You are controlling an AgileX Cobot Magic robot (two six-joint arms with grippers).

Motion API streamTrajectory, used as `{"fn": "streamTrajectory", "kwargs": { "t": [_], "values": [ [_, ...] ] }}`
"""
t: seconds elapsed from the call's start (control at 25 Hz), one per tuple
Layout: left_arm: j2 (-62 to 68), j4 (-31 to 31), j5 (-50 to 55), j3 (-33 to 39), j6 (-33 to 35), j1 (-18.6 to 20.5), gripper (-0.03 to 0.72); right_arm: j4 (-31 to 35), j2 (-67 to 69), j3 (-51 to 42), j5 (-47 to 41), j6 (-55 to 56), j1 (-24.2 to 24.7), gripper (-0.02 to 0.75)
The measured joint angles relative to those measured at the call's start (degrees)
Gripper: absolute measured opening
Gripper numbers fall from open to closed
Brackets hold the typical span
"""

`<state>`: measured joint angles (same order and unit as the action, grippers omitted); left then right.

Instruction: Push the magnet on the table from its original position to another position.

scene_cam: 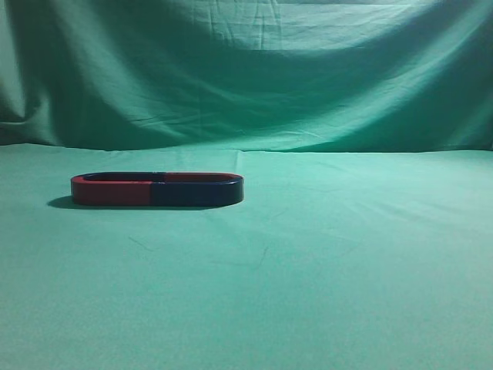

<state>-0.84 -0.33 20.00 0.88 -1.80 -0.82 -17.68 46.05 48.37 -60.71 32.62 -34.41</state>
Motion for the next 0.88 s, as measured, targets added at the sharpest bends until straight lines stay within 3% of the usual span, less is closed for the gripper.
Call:
{"fn": "streamTrajectory", "kwargs": {
  "t": [0.2,0.52,0.64,0.88],
  "values": [
    [0.00,0.00,0.00,0.00,0.00,0.00,0.372,0.64,-8.26,-1.06,-9.82,0.00,0.00,0.000],
    [0.00,0.00,0.00,0.00,0.00,0.00,0.372,0.73,-16.52,-2.42,-10.90,-0.34,0.00,0.000],
    [0.00,0.00,0.00,0.00,0.00,0.00,0.372,2.27,-21.48,-7.11,-3.48,-5.43,1.03,0.000],
    [0.00,0.00,0.00,0.00,0.00,0.00,0.372,11.81,-30.49,-21.14,16.84,-25.74,12.10,0.000]
  ]
}}
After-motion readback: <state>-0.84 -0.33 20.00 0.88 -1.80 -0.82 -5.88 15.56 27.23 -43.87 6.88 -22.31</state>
